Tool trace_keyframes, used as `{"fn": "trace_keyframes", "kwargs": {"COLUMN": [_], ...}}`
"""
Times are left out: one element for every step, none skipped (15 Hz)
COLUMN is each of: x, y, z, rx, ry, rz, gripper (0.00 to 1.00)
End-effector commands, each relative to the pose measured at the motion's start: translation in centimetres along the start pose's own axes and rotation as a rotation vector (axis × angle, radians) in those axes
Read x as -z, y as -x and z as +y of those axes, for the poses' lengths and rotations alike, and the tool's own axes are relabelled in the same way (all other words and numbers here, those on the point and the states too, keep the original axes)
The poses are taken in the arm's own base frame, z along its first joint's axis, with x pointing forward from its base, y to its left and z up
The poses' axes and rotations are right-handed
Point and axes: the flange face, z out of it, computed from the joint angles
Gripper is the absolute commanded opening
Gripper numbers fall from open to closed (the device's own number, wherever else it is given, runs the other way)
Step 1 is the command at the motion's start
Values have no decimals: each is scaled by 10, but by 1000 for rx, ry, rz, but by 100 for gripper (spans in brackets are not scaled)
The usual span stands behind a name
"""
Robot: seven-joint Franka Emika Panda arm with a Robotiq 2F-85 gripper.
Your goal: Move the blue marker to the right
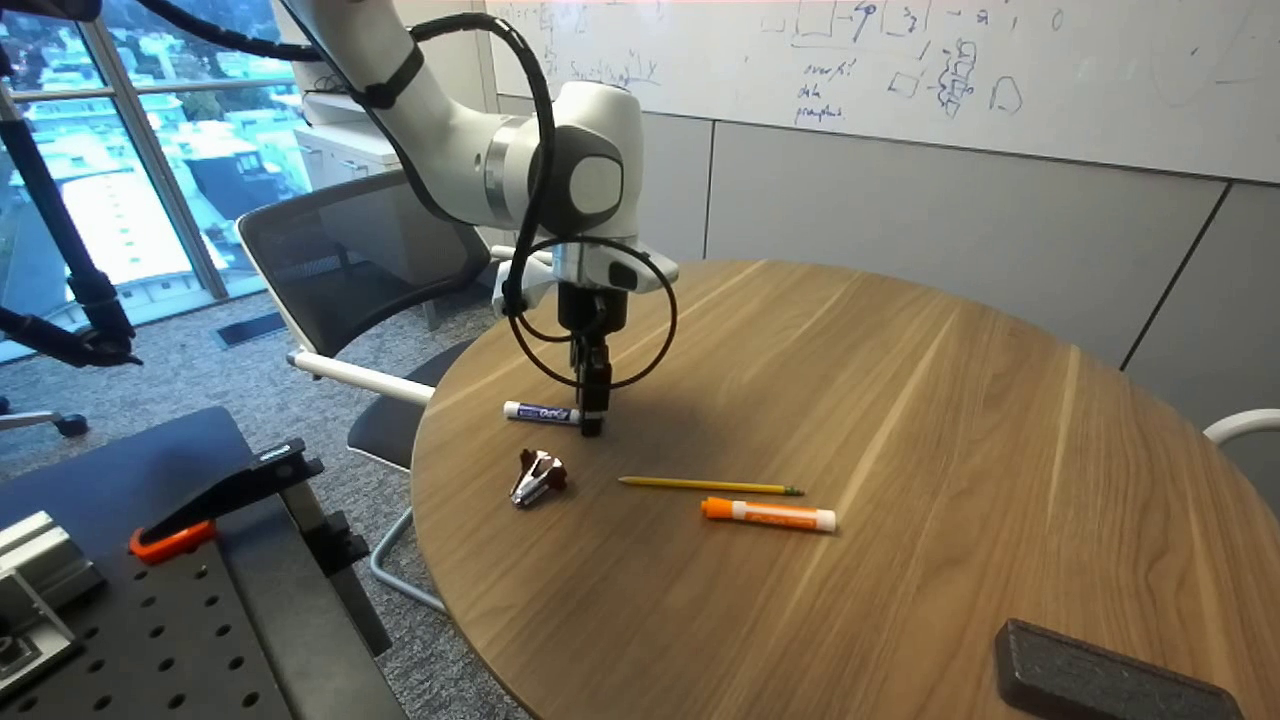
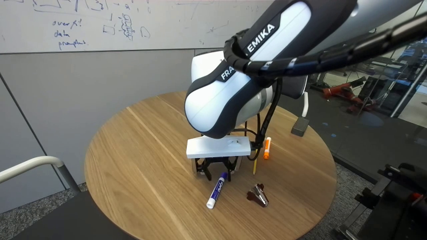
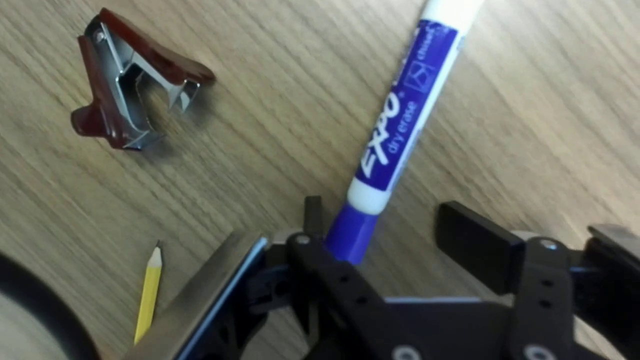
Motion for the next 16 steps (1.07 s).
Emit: {"fn": "trace_keyframes", "kwargs": {"x": [-7, 0, 7, 22, 38, 58, 79, 102, 124, 146, 164, 180, 190, 198, 204, 206], "y": [-7, -8, -9, -7, -3, 2, 7, 8, 4, -8, -25, -41, -61, -75, -91, -107], "z": [1, 3, 4, 4, 2, 0, -2, -2, -2, 5, 15, 30, 51, 70, 94, 120], "rx": [-36, -40, -44, -38, -30, -21, -12, -9, -13, -30, -52, -78, -110, -140, -173, -206], "ry": [19, 20, 19, 11, -1, -20, -39, -68, -92, -114, -134, -146, -156, -163, -162, -161], "rz": [-9, -13, -16, -13, -7, 7, 22, 40, 58, 69, 79, 93, 107, 113, 122, 128], "gripper": [30, 24, 16, 9, 0, 4, 6, 6, 6, 6, 6, 6, 6, 6, 6, 6]}}
